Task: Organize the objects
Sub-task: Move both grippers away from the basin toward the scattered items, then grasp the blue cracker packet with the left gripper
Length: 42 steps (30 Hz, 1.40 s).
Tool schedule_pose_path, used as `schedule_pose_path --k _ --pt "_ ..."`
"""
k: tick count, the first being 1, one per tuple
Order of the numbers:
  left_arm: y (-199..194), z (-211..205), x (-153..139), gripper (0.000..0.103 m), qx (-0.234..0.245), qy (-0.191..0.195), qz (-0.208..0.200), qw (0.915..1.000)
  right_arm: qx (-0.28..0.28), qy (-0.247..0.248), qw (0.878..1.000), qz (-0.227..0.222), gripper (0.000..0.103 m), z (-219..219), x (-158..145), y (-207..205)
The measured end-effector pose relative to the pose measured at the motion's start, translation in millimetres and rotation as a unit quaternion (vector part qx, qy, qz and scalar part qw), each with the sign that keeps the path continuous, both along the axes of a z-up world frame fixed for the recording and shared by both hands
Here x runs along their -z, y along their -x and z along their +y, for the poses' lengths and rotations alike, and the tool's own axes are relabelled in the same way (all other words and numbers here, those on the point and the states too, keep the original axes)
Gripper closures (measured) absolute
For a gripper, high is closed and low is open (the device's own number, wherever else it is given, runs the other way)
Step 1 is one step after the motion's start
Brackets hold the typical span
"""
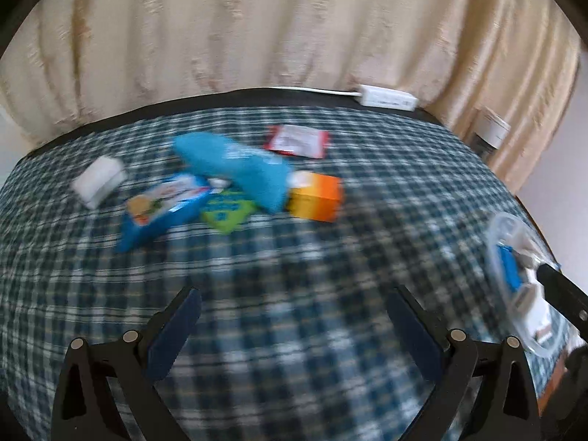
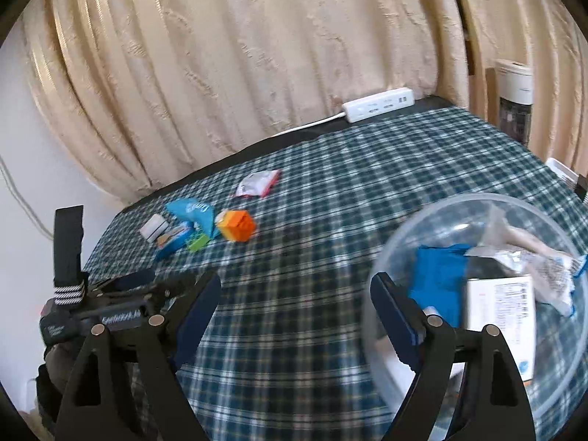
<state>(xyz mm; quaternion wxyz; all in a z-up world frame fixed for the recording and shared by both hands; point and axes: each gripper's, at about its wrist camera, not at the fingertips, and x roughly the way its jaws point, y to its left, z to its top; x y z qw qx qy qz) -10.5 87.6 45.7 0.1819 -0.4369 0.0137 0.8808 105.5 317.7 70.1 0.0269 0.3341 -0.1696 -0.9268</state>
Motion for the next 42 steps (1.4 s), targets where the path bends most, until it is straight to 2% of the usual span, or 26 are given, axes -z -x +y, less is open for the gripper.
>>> schedule_pose_path --k 7,12,27,42 --pt "27.6 -56.7 17.7 0.000 -0.085 -0.006 -0.021 0.9962 -0.018 0.010 1.000 -0.014 0.018 -16.7 5.4 11.8" --pt "35.0 -77.3 14.5 0.000 -0.109 -0.004 -0.015 0.9939 -0.029 0.007 0.999 -0.015 0.018 -25.9 4.6 19.3" --pt "66.1 -81.6 11.1 0.000 -0.092 0.072 0.025 0.9928 -0.060 0.019 0.997 -0.039 0.018 -44.8 18.9 45.3" --pt "111.9 -65.6 31.4 0.000 -0.051 0.126 0.016 0.9906 -0.066 0.032 0.995 -0.065 0.018 -48.4 37.0 65.4"
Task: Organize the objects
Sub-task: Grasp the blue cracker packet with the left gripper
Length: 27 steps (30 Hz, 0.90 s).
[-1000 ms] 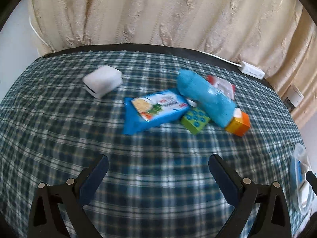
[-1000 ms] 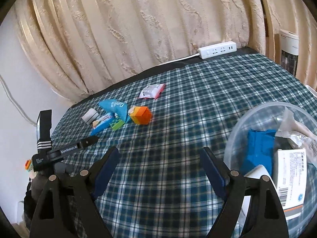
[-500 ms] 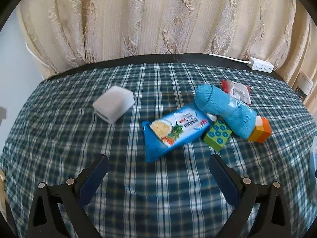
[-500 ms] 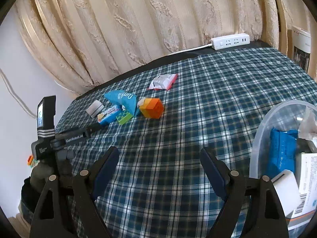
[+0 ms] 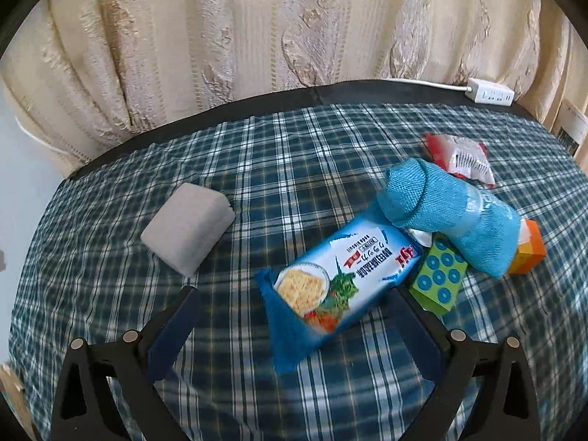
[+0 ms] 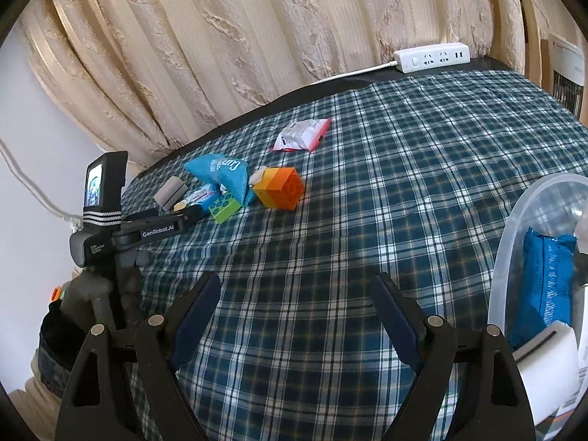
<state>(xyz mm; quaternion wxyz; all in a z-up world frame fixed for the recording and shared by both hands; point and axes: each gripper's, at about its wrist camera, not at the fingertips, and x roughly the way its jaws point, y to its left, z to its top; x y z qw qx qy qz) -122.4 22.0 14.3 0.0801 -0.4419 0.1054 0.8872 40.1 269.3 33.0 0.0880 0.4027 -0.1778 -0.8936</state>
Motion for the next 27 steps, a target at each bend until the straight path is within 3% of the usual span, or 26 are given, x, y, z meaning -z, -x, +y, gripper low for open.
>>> schedule_pose_path --k 13,27 --pt "19.7 9.2 8.4 0.004 0.003 -0.003 -0.020 0.9998 -0.005 -0.006 1.000 -0.015 0.018 -5.5 8.0 9.4" --pt "8.6 19.6 5.2 0.044 0.043 -0.016 -0.005 0.9989 -0.004 -0.006 1.000 -0.024 0.018 -9.5 13.2 14.2"
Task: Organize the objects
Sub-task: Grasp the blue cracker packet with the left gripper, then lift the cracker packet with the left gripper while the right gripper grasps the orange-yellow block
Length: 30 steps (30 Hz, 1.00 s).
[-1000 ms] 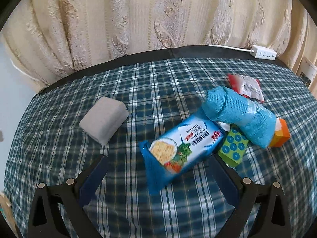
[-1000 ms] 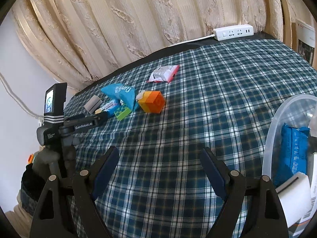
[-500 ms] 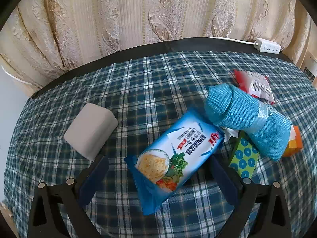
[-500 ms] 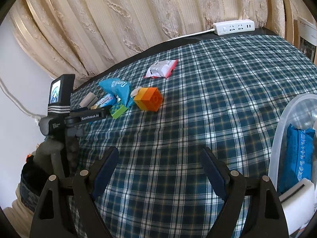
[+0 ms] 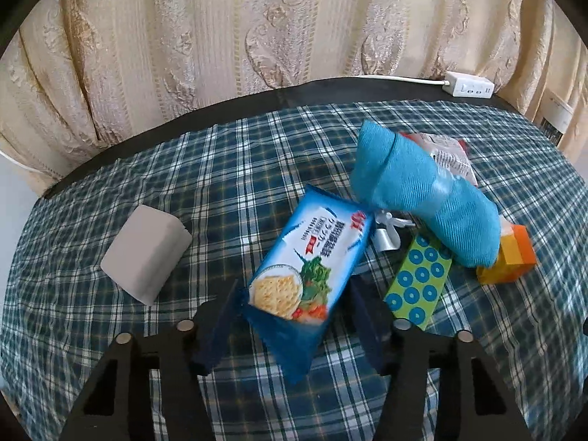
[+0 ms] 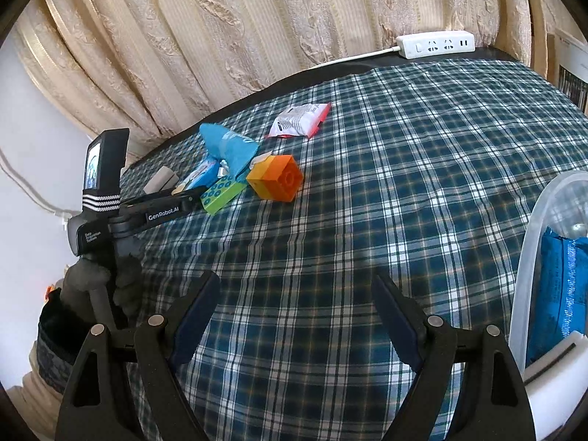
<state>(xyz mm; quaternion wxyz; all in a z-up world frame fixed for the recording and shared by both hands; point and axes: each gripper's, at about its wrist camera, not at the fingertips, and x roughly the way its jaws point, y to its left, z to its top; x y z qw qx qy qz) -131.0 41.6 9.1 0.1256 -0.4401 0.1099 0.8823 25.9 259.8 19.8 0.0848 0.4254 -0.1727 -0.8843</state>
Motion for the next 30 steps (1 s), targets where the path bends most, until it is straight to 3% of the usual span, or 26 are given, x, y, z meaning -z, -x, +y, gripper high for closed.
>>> schedule_pose_path --k 11,15,16,23,30 --pt "-13.8 -7.4 -1.0 0.048 -0.016 -0.014 -0.013 0.9997 0.000 0.005 1.000 -0.001 0.018 0.5 2.8 0.0" --pt "-8.7 -7.3 -1.0 0.025 -0.024 -0.021 -0.011 0.9994 0.000 0.005 1.000 0.000 0.018 0.3 2.3 0.3" --pt "-7.6 -6.6 -1.5 0.025 -0.026 -0.018 -0.006 0.9995 0.000 0.005 1.000 0.000 0.018 0.5 1.9 0.3" --pt "2.4 3.8 -1.4 0.025 -0.019 0.006 0.004 0.9998 0.002 0.004 1.000 -0.003 0.018 0.2 2.0 2.3" --pt "9.4 2.9 2.3 0.037 -0.018 -0.002 -0.002 0.9998 -0.001 0.002 1.000 -0.001 0.018 -1.6 1.1 3.0"
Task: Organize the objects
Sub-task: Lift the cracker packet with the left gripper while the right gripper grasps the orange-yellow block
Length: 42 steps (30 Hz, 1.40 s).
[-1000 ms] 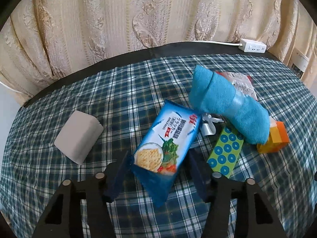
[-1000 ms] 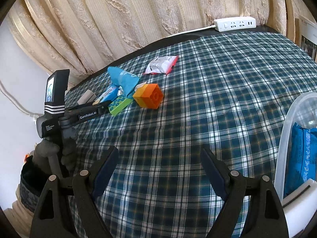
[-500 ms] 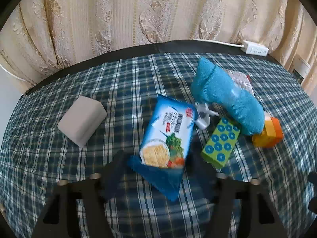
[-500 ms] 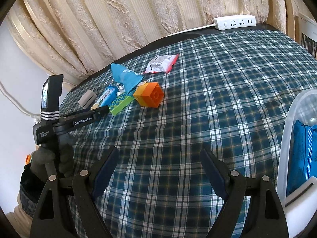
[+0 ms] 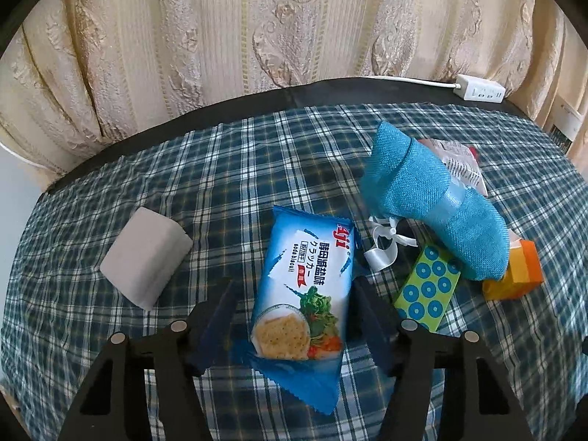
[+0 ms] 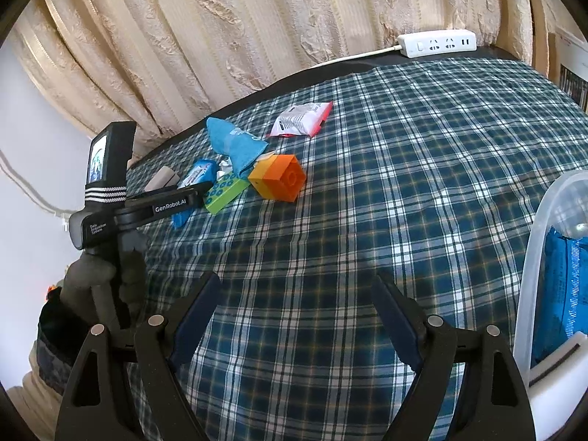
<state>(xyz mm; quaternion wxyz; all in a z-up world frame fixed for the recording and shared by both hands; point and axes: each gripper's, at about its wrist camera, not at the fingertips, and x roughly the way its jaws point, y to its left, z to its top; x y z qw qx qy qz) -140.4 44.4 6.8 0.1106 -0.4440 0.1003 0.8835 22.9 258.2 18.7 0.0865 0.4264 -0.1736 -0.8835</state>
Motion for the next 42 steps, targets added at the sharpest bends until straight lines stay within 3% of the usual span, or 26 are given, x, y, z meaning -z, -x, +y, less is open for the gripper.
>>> schedule_pose_path --k 1,3,9,19,29,42 --pt "-0.7 0.0 0.1 0.039 0.002 -0.003 0.000 1.0000 0.000 0.000 1.000 0.000 0.018 -0.2 0.0 0.0" --pt "-3.1 0.4 -0.4 0.053 0.009 -0.011 -0.001 0.9999 -0.001 -0.001 1.000 0.000 0.018 -0.3 -0.3 -0.1" --pt "-8.4 -2.8 -2.6 0.059 0.000 -0.017 -0.006 0.9998 -0.004 -0.009 1.000 0.002 0.018 -5.0 -1.4 3.2" --pt "-38.0 -20.9 -20.6 0.059 -0.023 -0.036 0.002 0.9991 -0.018 -0.031 0.999 -0.010 0.018 -16.0 -4.0 25.6" --pt "-71.2 -22.6 -27.7 0.059 -0.022 -0.069 0.006 0.9974 -0.024 -0.072 0.997 -0.015 0.018 -35.1 1.6 76.8" --pt "-72.6 -27.3 -14.0 0.059 -0.020 -0.087 -0.012 0.9959 -0.034 -0.112 0.993 0.003 0.020 -48.3 7.5 117.3"
